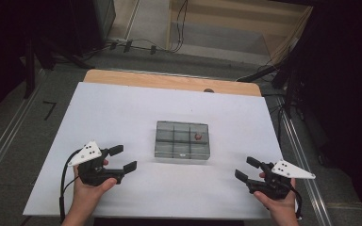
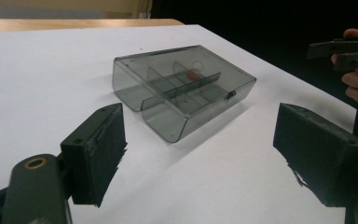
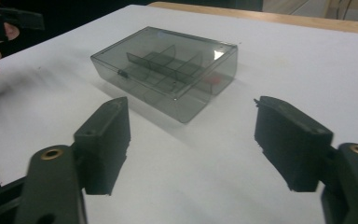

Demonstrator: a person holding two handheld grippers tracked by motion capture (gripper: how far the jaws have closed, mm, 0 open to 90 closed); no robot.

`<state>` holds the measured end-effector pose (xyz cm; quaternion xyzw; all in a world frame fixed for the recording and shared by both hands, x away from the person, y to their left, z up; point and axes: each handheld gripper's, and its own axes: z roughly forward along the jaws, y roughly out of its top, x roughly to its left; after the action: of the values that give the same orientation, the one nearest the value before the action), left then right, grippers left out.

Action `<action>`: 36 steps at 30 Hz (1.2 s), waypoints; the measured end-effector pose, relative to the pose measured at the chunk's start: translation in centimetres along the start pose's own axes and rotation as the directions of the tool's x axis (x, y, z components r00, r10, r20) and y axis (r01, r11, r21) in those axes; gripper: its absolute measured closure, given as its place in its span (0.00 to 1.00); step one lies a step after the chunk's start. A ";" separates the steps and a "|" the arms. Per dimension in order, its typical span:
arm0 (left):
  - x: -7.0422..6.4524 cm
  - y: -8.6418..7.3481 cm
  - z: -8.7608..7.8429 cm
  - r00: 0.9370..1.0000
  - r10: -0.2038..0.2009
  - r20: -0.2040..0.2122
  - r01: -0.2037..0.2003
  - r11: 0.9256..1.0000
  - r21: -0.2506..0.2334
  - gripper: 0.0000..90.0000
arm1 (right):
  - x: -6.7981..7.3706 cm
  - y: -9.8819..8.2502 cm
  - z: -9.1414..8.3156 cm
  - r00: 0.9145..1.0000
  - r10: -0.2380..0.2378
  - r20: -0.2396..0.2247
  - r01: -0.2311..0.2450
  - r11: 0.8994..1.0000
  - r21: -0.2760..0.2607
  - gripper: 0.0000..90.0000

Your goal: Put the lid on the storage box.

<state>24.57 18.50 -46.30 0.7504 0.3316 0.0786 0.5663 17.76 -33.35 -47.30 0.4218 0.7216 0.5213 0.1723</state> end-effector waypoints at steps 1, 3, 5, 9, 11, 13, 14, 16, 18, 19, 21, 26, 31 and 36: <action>0.2 -0.1 -0.3 1.000 -0.001 -0.006 0.001 1.000 0.001 0.16 | -0.2 -0.1 -0.2 1.000 0.000 0.002 0.000 1.000 0.002 0.19; 0.3 -0.1 -0.6 1.000 -0.004 -0.017 0.004 1.000 0.000 0.14 | -0.6 -0.2 -0.6 1.000 -0.007 0.010 0.006 1.000 0.009 0.16; 0.6 -0.2 -0.9 1.000 -0.007 -0.028 0.007 1.000 -0.003 0.13 | -1.0 -0.4 -0.8 1.000 0.000 0.013 0.000 1.000 0.009 0.10; 1.3 -0.4 -1.5 0.999 -0.010 -0.044 0.010 1.000 0.003 0.08 | -1.9 -0.6 -1.2 1.000 0.020 0.015 -0.020 1.000 -0.003 0.09; 1.6 -0.5 -1.7 0.999 -0.015 -0.042 0.015 1.000 -0.003 0.07 | -2.3 -0.8 -1.4 0.999 0.021 0.030 -0.021 1.000 0.000 0.08; 2.0 -0.6 -2.0 0.999 -0.020 -0.041 0.020 1.000 -0.007 0.04 | -2.7 -0.9 -1.7 0.999 0.024 0.034 -0.024 1.000 -0.007 0.06; 2.1 -0.6 -2.1 0.999 -0.016 -0.046 0.016 1.000 -0.005 0.04 | -2.9 -1.0 -1.9 0.999 0.028 0.036 -0.028 1.000 -0.010 0.06; 2.4 -0.7 -2.4 0.999 -0.015 -0.047 0.015 1.000 -0.003 0.01 | -3.4 -1.1 -2.1 0.998 0.039 0.044 -0.038 0.999 -0.021 0.06; 2.7 -0.8 -2.7 0.999 -0.020 -0.049 0.019 1.000 -0.010 0.01 | -3.8 -1.3 -2.4 0.998 0.052 0.046 -0.050 0.998 -0.031 0.01; 2.9 -0.8 -2.8 0.998 -0.024 -0.052 0.023 1.000 -0.014 0.01 | -4.1 -1.4 -2.5 0.997 0.055 0.044 -0.054 0.998 -0.035 0.01; 3.2 -0.9 -3.1 0.998 -0.029 -0.060 0.028 0.999 -0.020 0.01 | -4.4 -1.5 -2.7 0.996 0.051 0.067 -0.048 0.998 -0.034 0.01; 3.7 -1.2 -3.7 0.996 -0.019 -0.085 0.018 1.000 -0.014 0.00 | -5.1 -1.7 -3.3 0.995 0.068 0.078 -0.064 0.997 -0.052 0.00; 4.4 -1.4 -4.4 0.995 -0.001 -0.101 0.000 1.000 -0.011 0.00 | -5.7 -1.9 -3.4 0.993 0.082 0.084 -0.077 0.995 -0.055 0.00; 5.6 -1.9 -5.0 0.994 0.000 -0.114 0.000 1.000 0.002 0.00 | -6.2 -2.0 -3.5 0.990 0.092 0.108 -0.086 0.994 -0.062 0.00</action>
<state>25.63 26.04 -47.67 0.7454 0.3634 0.1207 0.5457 18.10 -40.58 -48.86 0.4768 0.6761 0.5247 0.2006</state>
